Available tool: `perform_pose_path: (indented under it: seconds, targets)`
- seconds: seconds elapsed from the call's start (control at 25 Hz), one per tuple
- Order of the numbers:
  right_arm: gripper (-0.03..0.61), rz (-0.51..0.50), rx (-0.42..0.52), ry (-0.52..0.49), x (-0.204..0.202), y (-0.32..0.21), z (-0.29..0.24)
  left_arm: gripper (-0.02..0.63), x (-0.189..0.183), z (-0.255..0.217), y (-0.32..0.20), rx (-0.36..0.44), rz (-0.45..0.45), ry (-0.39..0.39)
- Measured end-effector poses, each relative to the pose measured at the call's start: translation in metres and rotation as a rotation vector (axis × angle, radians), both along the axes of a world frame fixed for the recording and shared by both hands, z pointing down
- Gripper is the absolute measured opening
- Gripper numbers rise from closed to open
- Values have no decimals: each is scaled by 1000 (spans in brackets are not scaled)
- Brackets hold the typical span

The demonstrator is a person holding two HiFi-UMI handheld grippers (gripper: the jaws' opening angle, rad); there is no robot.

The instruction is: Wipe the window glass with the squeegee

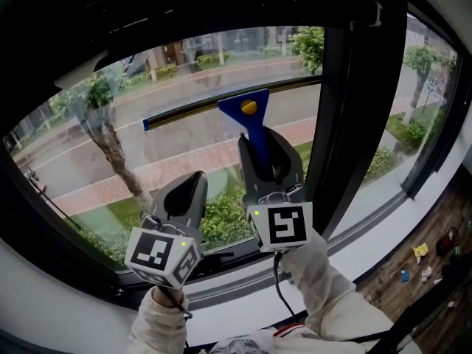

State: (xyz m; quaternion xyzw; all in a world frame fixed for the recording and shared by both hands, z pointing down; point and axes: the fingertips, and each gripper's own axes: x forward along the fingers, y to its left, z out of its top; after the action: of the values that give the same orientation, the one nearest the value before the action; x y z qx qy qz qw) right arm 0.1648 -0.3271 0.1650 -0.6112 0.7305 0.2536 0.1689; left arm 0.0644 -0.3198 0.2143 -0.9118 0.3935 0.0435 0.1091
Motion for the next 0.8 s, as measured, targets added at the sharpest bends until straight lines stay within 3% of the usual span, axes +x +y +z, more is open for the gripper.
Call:
perform_pose_path:
  seconds: [0.8]
  targets:
    - [147, 28, 3, -16, -2, 1, 48, -2, -3, 48, 5, -62, -2, -2]
